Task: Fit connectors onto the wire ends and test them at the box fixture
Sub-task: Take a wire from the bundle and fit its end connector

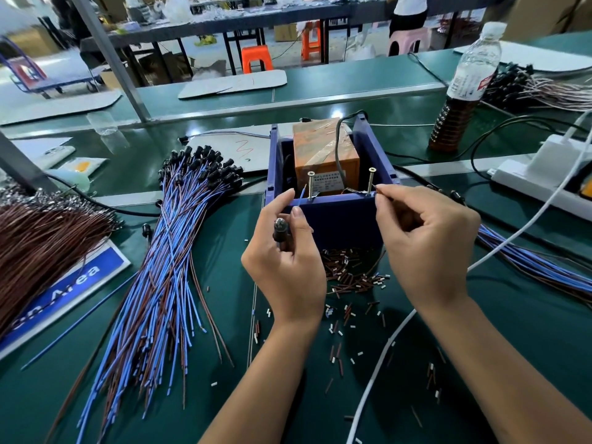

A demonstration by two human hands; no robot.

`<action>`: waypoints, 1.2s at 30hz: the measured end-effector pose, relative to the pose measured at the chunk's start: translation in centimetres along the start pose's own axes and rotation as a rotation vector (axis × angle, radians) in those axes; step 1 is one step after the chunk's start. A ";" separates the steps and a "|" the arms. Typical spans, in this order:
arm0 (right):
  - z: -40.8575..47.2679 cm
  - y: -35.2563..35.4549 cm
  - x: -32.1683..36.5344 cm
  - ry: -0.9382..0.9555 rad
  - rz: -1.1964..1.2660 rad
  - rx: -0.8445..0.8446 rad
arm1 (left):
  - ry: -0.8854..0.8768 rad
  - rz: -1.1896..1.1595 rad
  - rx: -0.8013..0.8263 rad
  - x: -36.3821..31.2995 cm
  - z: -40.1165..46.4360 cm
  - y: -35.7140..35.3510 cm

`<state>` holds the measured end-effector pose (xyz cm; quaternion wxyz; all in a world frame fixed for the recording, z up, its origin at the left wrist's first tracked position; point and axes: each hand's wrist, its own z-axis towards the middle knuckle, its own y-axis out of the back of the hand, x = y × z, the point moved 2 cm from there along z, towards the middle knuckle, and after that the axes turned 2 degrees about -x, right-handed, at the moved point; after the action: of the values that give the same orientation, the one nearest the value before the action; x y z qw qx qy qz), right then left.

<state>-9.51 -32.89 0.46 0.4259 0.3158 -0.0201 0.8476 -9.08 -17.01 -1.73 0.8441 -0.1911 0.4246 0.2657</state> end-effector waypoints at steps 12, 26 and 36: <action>0.2 -0.2 0.1 0.020 -0.033 0.034 | 0.017 -0.006 0.036 -0.5 0.0 -0.2; 0.7 1.4 -0.5 -0.143 0.087 -0.001 | 0.013 -0.266 0.058 -2.5 -0.2 0.1; 5.8 14.2 -6.2 -0.641 0.019 -0.303 | 1.020 -0.620 0.813 -12.3 -5.1 -12.8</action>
<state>-14.19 -48.06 4.99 0.4319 0.4990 -0.2813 0.6967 -10.54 -33.34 6.64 0.5818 -0.0738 0.7572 -0.2875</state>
